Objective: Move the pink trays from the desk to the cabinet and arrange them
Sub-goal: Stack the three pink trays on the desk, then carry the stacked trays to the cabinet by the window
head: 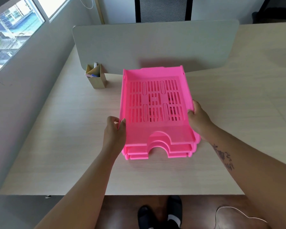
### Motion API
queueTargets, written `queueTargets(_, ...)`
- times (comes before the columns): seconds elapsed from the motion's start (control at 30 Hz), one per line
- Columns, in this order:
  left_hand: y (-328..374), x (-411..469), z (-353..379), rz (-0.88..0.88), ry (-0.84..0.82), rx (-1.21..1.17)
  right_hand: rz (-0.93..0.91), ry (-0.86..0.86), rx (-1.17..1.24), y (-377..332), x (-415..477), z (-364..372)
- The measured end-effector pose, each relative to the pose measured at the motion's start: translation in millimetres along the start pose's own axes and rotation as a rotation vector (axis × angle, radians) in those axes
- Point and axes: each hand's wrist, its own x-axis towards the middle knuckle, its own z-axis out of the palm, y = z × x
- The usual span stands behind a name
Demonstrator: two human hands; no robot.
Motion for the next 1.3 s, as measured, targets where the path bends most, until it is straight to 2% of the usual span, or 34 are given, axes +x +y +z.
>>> queueTargets(0.27,-18,-26,4,0.062,0.031,-0.111,0.051,0.044,0.054,10,-19,5)
queueTargets(0.43,-33,-31,10,0.004,-0.056,-0.147,0.068,0.074,0.099,19,-33,8)
queueTargets(0.7,-29,-25,13,-0.074,-0.086,-0.243,0.054,0.129,0.141,17,-30,13)
queueTargets(0.97,-51,-36,12,-0.127,-0.252,-0.492,0.089,0.104,0.345,48,-63,27)
queueTargets(1.17,-56,-30,23,-0.196,-0.242,-0.574,0.202,0.099,0.486,68,-58,45)
queueTargets(1.3,-60,-25,23,-0.192,-0.309,-0.6,0.245,0.038,0.582,74,-53,49)
